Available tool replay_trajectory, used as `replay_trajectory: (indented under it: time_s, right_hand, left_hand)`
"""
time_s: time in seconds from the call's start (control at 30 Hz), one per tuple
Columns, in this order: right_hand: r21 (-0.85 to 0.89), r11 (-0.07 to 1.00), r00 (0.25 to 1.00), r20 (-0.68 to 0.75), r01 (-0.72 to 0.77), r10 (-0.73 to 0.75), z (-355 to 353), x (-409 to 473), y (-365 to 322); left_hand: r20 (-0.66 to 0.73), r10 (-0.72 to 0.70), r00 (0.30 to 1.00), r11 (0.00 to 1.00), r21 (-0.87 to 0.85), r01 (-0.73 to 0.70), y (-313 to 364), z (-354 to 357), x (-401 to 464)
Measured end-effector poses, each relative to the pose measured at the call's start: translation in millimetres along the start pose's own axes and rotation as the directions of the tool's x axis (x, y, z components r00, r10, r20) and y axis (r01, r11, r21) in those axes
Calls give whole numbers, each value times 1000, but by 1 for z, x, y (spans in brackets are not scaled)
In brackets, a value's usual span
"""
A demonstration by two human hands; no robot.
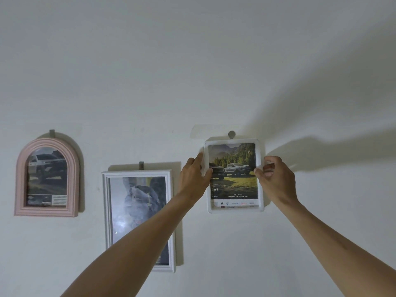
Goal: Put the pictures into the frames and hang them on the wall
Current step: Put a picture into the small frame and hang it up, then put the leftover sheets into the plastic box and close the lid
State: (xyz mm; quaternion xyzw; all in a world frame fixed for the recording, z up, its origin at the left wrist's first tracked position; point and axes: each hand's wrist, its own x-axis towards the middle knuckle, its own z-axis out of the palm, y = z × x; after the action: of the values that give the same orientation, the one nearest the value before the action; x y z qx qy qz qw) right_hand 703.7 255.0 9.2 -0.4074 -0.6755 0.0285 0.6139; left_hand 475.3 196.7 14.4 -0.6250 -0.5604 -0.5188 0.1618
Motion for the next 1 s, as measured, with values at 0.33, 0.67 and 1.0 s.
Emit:
replay_trajectory:
  time_s: [0.33, 0.67, 1.0]
  right_hand:
    - [5, 999, 998, 37, -54, 53, -10, -17, 7]
    - [-72, 972, 961, 151, -225, 233, -24, -123, 58]
    - [-434, 806, 701, 421, -402, 576, -52, -301, 165]
  left_hand:
    - [-7, -69, 998, 995, -65, 69, 1, 3, -14]
    - [-17, -194, 981, 976, -100, 192, 0, 45, -153]
    - [570, -655, 496, 739, 345, 579, -35, 107, -361]
